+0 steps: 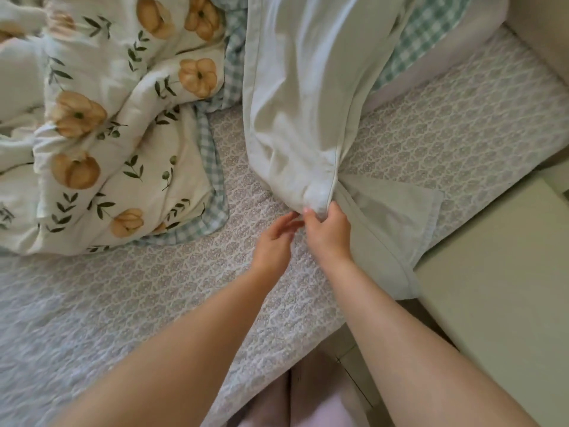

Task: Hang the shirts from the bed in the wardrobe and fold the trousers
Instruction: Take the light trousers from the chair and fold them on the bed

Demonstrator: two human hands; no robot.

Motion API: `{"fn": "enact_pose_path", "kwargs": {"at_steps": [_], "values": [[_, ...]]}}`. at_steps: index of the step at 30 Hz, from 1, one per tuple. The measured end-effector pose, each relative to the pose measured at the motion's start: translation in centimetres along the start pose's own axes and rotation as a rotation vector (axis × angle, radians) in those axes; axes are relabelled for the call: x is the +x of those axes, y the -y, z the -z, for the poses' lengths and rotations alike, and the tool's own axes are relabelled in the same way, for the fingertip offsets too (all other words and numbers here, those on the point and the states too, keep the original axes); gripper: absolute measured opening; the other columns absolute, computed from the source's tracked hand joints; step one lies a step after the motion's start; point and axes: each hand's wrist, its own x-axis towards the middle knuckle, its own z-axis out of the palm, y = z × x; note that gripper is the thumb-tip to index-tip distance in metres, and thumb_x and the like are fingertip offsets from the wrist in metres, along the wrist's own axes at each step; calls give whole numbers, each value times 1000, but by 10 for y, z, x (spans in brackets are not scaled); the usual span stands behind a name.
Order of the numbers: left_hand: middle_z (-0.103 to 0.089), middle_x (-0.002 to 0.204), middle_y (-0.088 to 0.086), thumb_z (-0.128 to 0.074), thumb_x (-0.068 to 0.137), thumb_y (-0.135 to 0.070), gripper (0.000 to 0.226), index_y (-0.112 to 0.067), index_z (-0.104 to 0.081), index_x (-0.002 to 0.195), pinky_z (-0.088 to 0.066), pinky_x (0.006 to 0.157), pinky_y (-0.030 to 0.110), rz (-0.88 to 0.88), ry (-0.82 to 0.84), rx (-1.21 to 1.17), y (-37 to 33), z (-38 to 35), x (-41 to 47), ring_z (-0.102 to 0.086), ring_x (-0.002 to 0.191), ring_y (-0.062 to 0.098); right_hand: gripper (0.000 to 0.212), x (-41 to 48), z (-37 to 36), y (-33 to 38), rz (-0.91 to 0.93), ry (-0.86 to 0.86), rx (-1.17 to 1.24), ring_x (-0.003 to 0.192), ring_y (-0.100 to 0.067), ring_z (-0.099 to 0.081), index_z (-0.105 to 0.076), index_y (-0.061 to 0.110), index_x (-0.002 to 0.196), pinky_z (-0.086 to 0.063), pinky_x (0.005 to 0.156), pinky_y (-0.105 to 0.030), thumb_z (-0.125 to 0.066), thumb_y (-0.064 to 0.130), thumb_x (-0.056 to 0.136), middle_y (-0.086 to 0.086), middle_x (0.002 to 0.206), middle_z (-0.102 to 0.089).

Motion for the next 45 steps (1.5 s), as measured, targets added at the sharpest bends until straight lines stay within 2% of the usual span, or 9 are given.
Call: {"fn": "enact_pose_path", "kwargs": {"at_steps": [3, 10, 14, 17, 21, 25, 30, 37, 45], "values": [[-56, 124, -7, -51, 96, -33, 36, -20, -49, 129, -40, 91, 27, 28, -173, -109, -15, 21, -1, -50, 121, 17, 5, -11, 20, 24, -163, 77, 437, 95, -19, -64, -59, 15, 96, -51, 81, -22, -58, 15, 91, -4, 101, -67], [-8, 159, -10, -35, 40, -100, 130, -36, -10, 150, -2, 113, 53, 7, -62, -285, -84, 52, 3, -4, 145, 19, 49, -20, 92, 57, -427, 580, 1151, 111, -27, -61, -57, 9, 123, -49, 92, -44, -45, 39, 87, -13, 122, -62], [-43, 146, -9, 0, 83, -77, 84, -33, -46, 137, -10, 117, 52, -76, 87, -304, -123, 43, 24, -27, 141, 20, 47, -13, 103, 54, -471, 623, 1091, 102, -28, -65, -72, 8, 104, -50, 89, -45, -40, 40, 90, -14, 114, -66], [-68, 108, -15, -11, 88, -72, 60, -41, -59, 108, -33, 111, 43, -124, 233, -256, -140, 21, 15, -58, 110, 11, 49, -13, 102, 51, -495, 617, 1028, 95, -26, -68, -75, 10, 98, -49, 89, -44, -37, 41, 93, -11, 105, -70], [-61, 125, -6, -24, 78, -81, 66, -39, -57, 118, -38, 108, 43, -89, 229, -117, -119, 18, 4, -54, 119, 18, 43, -12, 101, 52, -501, 490, 1006, 100, -27, -65, -60, 9, 117, -53, 83, -45, -42, 39, 92, -12, 108, -68], [-71, 96, -21, -29, 95, -55, 34, -42, -59, 103, -54, 78, 21, -46, 357, 15, -100, 53, -28, -67, 92, 0, 32, -20, 103, 51, -499, 413, 936, 82, -25, -70, -62, 7, 111, -57, 71, -38, -40, 28, 98, -11, 94, -71], [-71, 107, 9, -63, 52, -83, 76, -28, -74, 104, -56, 70, 32, 122, 459, -185, -120, 127, -73, -69, 95, 25, 33, -44, 106, 64, -540, 620, 949, 89, -27, -70, -73, 4, 100, -58, 65, -39, -53, 24, 84, -15, 103, -71], [-73, 95, 10, -41, 94, -54, 50, -13, -66, 108, -59, 70, 37, 527, 344, 174, -58, 130, -57, -71, 86, 24, 10, -15, 74, 19, -377, -5, 521, 92, -22, -62, -56, 17, 104, -52, 72, -36, -50, 14, 96, -10, 109, -64], [-65, 113, -5, -57, 91, -23, 40, -44, -49, 125, -55, 80, 38, 378, 351, 498, 31, 112, -55, -63, 96, 17, 30, -20, 34, -59, -381, 0, 54, 99, -21, -52, -46, 15, 115, -42, 81, -33, -60, 26, 90, -5, 119, -55]]}}
